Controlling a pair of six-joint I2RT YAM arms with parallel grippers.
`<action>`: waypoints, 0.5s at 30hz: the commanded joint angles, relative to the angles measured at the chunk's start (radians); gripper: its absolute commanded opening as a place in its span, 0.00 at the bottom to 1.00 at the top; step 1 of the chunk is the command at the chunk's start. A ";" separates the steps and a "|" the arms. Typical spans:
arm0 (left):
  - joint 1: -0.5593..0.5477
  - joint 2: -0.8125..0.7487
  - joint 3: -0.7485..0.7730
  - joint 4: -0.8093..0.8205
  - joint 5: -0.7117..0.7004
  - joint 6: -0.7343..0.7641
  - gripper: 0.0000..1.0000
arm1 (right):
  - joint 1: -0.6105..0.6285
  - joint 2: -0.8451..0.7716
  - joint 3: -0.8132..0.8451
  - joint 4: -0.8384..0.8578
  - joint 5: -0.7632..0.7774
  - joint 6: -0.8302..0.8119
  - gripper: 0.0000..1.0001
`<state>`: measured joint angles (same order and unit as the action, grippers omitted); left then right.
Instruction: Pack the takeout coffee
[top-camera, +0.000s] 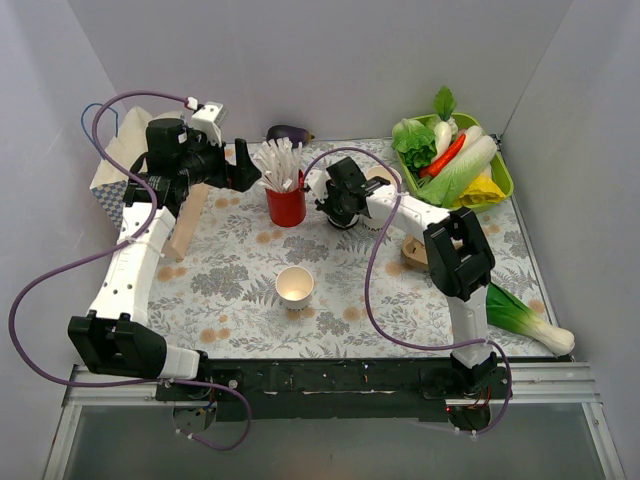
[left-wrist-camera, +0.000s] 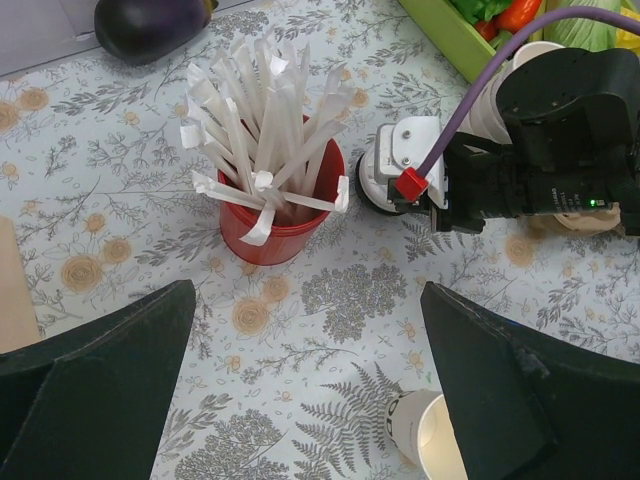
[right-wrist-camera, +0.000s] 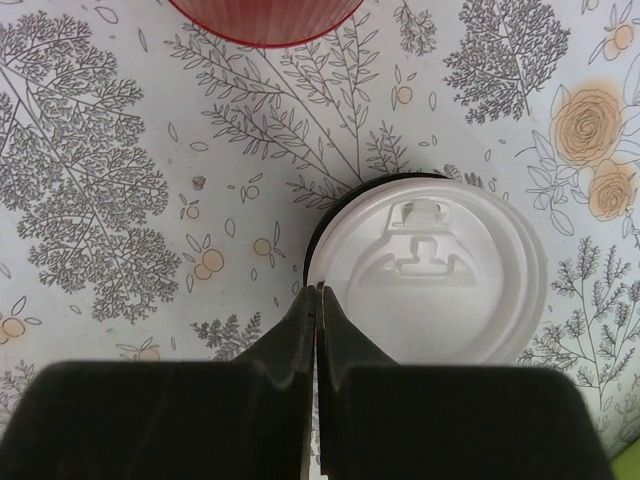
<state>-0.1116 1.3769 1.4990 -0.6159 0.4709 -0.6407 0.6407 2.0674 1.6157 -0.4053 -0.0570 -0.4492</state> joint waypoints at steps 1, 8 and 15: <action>-0.002 -0.048 -0.017 0.010 0.015 0.019 0.98 | -0.004 -0.073 0.036 -0.049 -0.049 0.004 0.01; -0.002 -0.070 -0.040 0.008 0.017 0.030 0.98 | -0.007 -0.116 0.013 -0.075 -0.176 -0.011 0.01; -0.002 -0.096 -0.065 -0.005 0.028 0.056 0.98 | -0.015 -0.142 0.024 -0.096 -0.236 -0.025 0.01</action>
<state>-0.1116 1.3384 1.4521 -0.6193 0.4801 -0.6155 0.6369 1.9778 1.6157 -0.4732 -0.2245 -0.4530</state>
